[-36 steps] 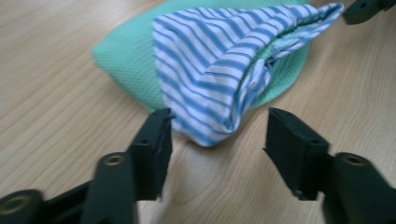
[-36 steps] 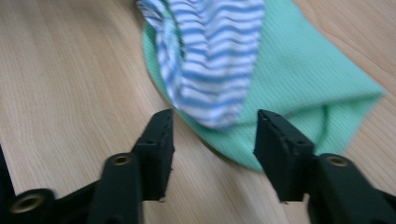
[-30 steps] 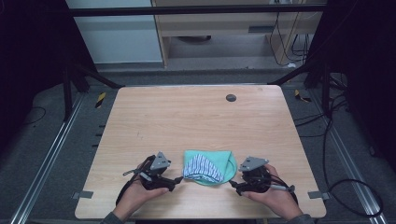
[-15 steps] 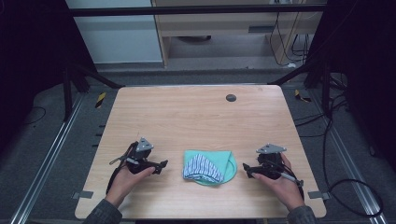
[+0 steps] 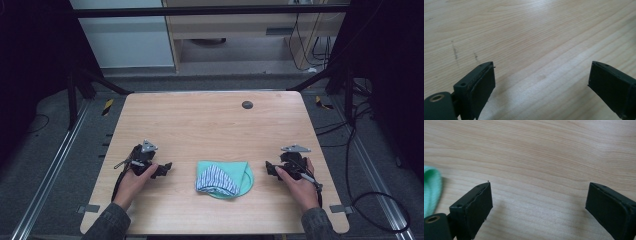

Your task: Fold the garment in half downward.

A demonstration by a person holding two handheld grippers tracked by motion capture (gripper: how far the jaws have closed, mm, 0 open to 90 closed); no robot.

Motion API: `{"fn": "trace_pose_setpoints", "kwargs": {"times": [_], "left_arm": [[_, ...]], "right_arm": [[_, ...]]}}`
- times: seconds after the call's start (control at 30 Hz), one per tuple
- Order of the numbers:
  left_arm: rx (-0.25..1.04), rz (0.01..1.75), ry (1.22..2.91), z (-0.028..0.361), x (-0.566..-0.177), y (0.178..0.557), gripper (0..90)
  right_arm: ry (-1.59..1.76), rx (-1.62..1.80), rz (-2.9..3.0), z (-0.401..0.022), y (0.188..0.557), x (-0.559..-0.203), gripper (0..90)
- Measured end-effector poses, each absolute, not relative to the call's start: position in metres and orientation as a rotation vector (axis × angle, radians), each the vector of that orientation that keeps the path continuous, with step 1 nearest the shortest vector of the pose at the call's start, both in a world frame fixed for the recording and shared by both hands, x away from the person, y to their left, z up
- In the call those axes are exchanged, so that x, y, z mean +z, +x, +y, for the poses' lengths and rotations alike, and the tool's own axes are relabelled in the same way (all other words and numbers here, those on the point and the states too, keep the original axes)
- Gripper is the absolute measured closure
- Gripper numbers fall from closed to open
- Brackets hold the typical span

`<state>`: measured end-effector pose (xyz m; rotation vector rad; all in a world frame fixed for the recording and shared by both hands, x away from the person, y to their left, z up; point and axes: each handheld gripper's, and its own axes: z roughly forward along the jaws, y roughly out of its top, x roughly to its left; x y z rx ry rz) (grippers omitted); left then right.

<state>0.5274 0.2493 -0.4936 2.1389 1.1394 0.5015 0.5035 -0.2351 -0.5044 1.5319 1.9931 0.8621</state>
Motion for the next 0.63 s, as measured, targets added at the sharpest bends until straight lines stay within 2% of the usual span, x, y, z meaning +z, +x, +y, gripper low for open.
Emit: {"fn": "trace_pose_setpoints", "kwargs": {"times": [0.3,0.63], "left_arm": [[0.531,1.192,2.104,0.253,-0.505,0.538,6.7],[0.537,1.211,2.079,0.255,-0.508,0.541,1.5]], "right_arm": [[1.569,0.839,1.932,-0.234,0.515,-0.512,4.7],[1.681,0.792,1.829,-0.225,0.513,-0.512,1.2]]}}
